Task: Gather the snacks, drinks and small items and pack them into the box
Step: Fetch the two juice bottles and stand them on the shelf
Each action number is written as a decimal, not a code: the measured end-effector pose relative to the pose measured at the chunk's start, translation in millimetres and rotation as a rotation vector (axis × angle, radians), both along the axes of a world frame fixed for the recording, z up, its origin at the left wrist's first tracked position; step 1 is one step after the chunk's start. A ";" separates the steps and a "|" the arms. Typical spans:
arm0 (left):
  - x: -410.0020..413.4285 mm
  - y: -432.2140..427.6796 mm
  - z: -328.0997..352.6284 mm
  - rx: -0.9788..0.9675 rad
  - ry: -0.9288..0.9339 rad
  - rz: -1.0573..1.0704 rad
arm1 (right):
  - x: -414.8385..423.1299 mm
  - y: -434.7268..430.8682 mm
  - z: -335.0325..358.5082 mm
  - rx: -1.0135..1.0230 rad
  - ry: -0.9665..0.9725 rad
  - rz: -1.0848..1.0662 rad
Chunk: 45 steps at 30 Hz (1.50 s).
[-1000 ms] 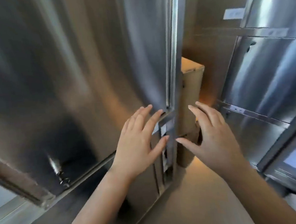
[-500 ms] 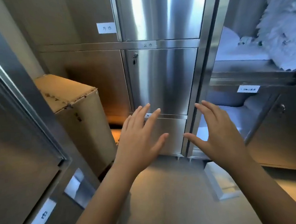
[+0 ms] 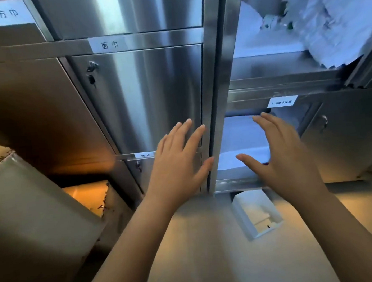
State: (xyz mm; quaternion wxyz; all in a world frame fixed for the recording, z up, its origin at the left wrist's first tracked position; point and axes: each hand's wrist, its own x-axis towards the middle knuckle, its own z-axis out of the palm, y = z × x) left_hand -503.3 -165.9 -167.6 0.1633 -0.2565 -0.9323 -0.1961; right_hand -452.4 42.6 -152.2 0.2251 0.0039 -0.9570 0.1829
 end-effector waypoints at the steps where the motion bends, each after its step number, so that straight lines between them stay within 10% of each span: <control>1: -12.4 16.5 0.2 -0.006 -0.006 -0.020 | -9.4 13.1 0.0 -0.001 0.006 -0.014; 18: -205.7 288.4 13.0 0.009 0.017 -0.074 | -204.5 275.1 4.1 -0.008 -0.057 -0.014; 45: -552.5 396.0 45.3 0.105 0.066 0.294 | -586.0 362.4 30.9 0.041 0.008 0.238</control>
